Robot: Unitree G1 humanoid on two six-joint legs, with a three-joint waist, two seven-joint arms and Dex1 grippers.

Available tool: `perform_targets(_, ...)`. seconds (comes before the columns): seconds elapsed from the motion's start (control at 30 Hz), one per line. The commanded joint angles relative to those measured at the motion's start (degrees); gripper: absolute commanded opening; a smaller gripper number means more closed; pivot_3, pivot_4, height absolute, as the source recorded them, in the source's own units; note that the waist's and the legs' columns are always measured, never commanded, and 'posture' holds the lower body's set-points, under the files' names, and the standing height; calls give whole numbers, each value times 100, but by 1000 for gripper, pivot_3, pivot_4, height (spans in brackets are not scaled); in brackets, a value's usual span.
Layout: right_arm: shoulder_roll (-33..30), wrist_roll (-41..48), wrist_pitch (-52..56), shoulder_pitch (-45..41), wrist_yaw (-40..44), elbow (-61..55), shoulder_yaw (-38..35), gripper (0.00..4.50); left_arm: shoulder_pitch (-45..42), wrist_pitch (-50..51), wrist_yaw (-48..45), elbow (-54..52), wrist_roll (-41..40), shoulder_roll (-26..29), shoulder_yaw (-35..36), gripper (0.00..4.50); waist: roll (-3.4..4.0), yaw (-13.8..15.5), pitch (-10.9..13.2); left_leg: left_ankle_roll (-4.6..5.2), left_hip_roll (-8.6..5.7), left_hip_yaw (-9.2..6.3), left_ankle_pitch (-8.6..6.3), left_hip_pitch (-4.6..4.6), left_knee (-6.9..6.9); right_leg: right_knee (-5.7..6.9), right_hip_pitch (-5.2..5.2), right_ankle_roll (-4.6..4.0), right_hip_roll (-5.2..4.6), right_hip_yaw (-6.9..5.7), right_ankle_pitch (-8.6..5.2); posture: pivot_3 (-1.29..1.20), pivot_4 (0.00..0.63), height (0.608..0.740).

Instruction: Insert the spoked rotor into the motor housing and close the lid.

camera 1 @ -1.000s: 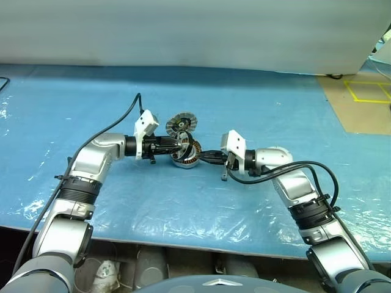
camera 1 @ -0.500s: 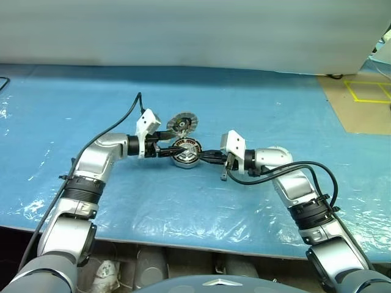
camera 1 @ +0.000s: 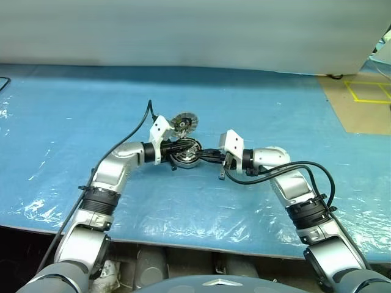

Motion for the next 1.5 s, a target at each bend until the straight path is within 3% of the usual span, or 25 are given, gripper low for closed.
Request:
perform_targets(0.03, 13, -33, -168, -90, -45, -88, -3, 0, -28, -247, 291, 194, 325, -98, -156, 65, 0, 4, 0, 1, 0, -2, 1, -1, 0, 0, 1, 0, 0, -1, 0, 0, 150, 740)
perform_targets(0.13, 11, -36, -175, -81, -54, -93, -4, 0, 64, -135, 211, 191, 436, -70, -332, 65, 0, 10, 0, -1, -1, -3, 0, 3, 0, 1, 5, 0, -1, -1, 0, 0, 150, 740)
perform_targets(0.37, 32, -57, -226, -88, -74, -58, -20, 0, 283, -28, -340, -406, -260, -171, -64, 65, 0, 7, 0, -2, -1, -2, -1, 13, -2, -1, 13, -2, -1, 0, -1, 0, 150, 740)
perform_targets(0.53, 46, -107, -330, -90, -74, 59, -5, 0, 346, 1219, -773, -1408, -1902, -167, 700, 65, 0, -1, 1, 0, 1, -2, 0, -7, -2, 0, -5, -2, 1, -2, 0, 0, 150, 740)
perform_targets(0.77, 23, -126, -423, -111, -81, 136, 46, 0, -298, 2131, -242, -1899, -3122, -53, 1783, 65, -13, 24, 9, -2, 1, 1, -1, 0, -1, 1, -3, -3, 3, 1, -1, 0, 150, 740)
perform_targets(0.97, 29, -117, -471, -171, -46, 200, 67, 0, -1555, 718, 690, -717, -2518, -97, 2433, 65, -16, 13, 24, -1, -4, -1, 0, -8, 14, -4, 5, -2, -2, -1, -1, 0, 150, 740)
perform_targets(1.1, 6, 41, -393, -128, 66, 50, 22, 0, -2005, -497, 876, 653, -1385, 143, 2022, 65, -16, -19, 24, 6, 2, -4, 4, -3, 5, -4, 5, 16, 5, -3, 10, 0, 150, 740)
perform_targets(1.3, 55, 395, -302, 57, -19, -327, -259, 0, -2288, -1839, 474, 2627, -684, 116, 1742, 65, -27, 15, 31, 13, -4, -13, 9, -15, 3, -7, 3, 26, 4, -8, 16, 0, 150, 740)
perform_targets(1.5, -402, 1121, 291, 486, 464, -1105, -566, 0, -2689, -2135, -193, 3848, -733, -69, 1835, 65, -32, 103, 34, 10, -4, -17, 7, -21, 4, -4, 3, 26, -2, -17, 16, 0, 150, 740)
